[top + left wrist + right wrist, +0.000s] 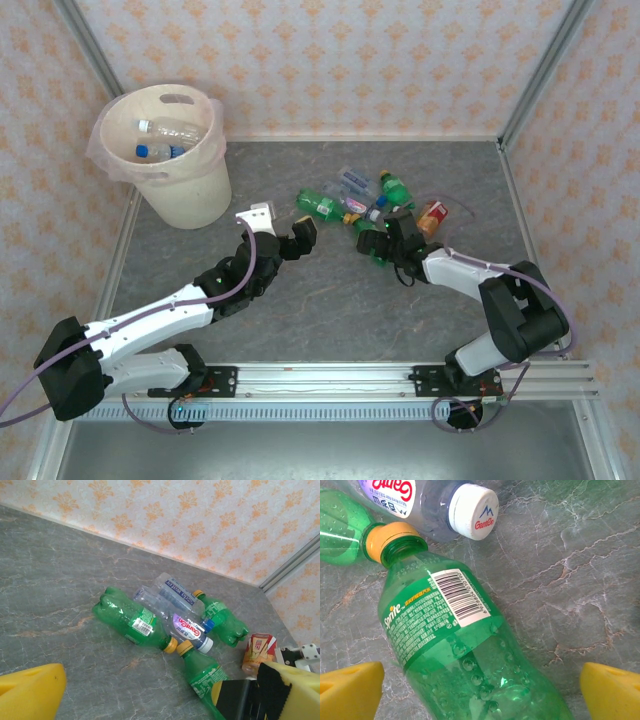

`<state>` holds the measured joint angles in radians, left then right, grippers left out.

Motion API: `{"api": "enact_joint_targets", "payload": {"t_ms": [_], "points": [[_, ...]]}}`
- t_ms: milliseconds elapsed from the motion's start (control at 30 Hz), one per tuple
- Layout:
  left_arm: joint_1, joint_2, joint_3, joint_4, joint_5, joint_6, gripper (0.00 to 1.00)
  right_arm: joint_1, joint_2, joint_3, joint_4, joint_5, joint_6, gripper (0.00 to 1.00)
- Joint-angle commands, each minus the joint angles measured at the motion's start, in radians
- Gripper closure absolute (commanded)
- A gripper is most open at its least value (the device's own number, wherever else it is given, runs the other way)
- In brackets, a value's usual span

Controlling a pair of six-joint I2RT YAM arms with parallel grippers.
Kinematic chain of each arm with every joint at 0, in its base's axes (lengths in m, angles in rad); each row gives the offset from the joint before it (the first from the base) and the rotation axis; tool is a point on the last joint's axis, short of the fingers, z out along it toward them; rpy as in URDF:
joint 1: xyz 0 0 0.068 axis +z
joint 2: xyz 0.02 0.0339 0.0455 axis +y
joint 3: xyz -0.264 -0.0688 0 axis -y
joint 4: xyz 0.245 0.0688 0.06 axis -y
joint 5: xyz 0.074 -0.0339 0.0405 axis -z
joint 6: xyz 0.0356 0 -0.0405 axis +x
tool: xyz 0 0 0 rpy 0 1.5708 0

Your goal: Put the plastic bottles in the bin

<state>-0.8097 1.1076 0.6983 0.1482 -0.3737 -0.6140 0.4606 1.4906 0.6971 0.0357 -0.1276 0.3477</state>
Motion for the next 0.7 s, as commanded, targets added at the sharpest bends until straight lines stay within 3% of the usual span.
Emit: {"api": "enact_joint_targets", "payload": {"t_ms": [0, 467, 667], "points": [[-0.002, -0.009, -0.011, 0.029, -0.007, -0.026, 0.01, 0.007, 0.002, -0.012, 0.015, -0.003, -0.033, 0.04], [0.001, -0.102, -0.077, 0.022, -0.101, -0.080, 0.01, 0.062, 0.125, 0.069, 0.036, -0.014, -0.065, 0.07], [0.014, -0.156, -0.127, 0.070, -0.083, -0.070, 0.01, 0.066, 0.158, 0.064, 0.050, -0.022, -0.070, 0.12]]}}
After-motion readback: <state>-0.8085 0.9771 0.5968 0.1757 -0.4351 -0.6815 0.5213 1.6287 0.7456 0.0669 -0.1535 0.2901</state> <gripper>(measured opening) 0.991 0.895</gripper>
